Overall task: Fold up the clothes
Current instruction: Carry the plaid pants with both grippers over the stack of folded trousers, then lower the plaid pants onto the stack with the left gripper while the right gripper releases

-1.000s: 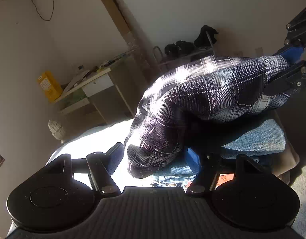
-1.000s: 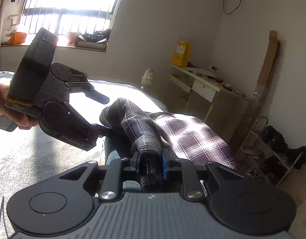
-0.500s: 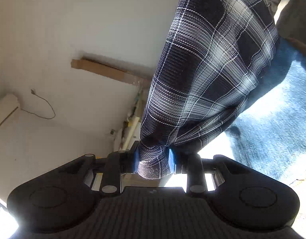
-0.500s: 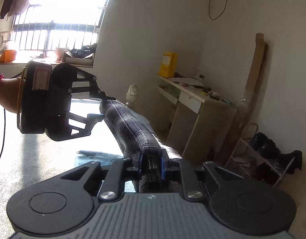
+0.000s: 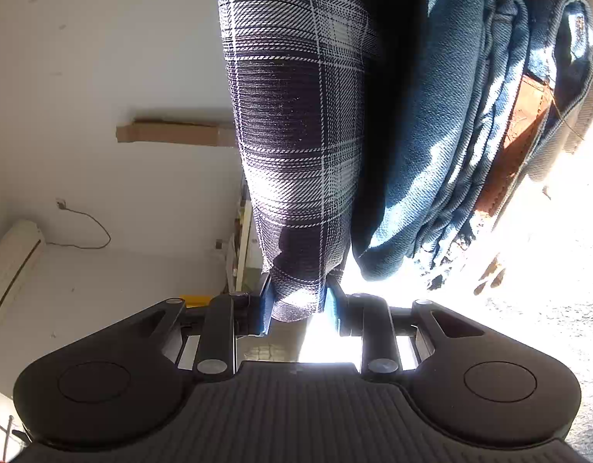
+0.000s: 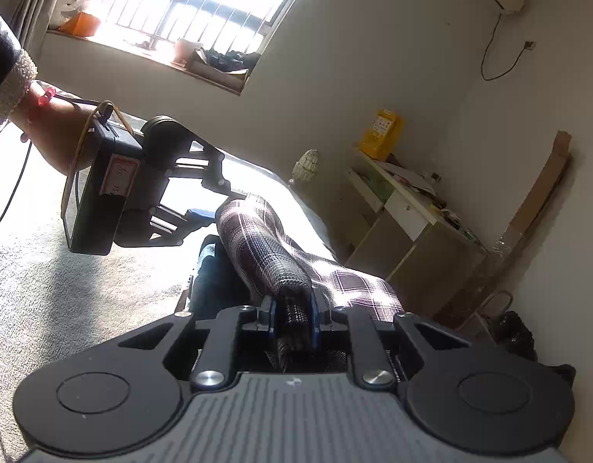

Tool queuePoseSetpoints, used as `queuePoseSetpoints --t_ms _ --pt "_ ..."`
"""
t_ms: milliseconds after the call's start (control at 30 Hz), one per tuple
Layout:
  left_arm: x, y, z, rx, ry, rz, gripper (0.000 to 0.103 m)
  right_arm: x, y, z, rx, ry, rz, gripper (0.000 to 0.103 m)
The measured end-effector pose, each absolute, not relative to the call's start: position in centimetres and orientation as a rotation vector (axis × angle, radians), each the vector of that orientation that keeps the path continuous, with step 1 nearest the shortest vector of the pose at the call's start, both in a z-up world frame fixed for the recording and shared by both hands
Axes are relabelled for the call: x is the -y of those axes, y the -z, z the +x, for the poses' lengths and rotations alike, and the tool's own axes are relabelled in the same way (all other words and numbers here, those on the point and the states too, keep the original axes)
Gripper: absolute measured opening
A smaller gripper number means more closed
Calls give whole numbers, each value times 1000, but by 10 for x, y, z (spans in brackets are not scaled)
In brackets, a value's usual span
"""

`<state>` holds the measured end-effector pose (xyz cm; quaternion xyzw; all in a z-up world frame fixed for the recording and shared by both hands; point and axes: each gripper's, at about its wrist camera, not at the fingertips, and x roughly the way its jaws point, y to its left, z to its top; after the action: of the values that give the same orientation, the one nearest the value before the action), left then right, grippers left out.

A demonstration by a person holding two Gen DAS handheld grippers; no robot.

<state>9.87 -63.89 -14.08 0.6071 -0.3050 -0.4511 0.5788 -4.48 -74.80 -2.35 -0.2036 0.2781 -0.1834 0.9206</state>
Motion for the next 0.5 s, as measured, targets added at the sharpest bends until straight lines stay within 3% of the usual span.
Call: queuePoseSetpoints --t_ms 200,500 --pt "626 156 106 673 1048 1465 35 721 58 -44 -622 328 -531 17" --pt "606 130 118 356 1078 1292 37 714 60 -56 -598 335 -580 17"
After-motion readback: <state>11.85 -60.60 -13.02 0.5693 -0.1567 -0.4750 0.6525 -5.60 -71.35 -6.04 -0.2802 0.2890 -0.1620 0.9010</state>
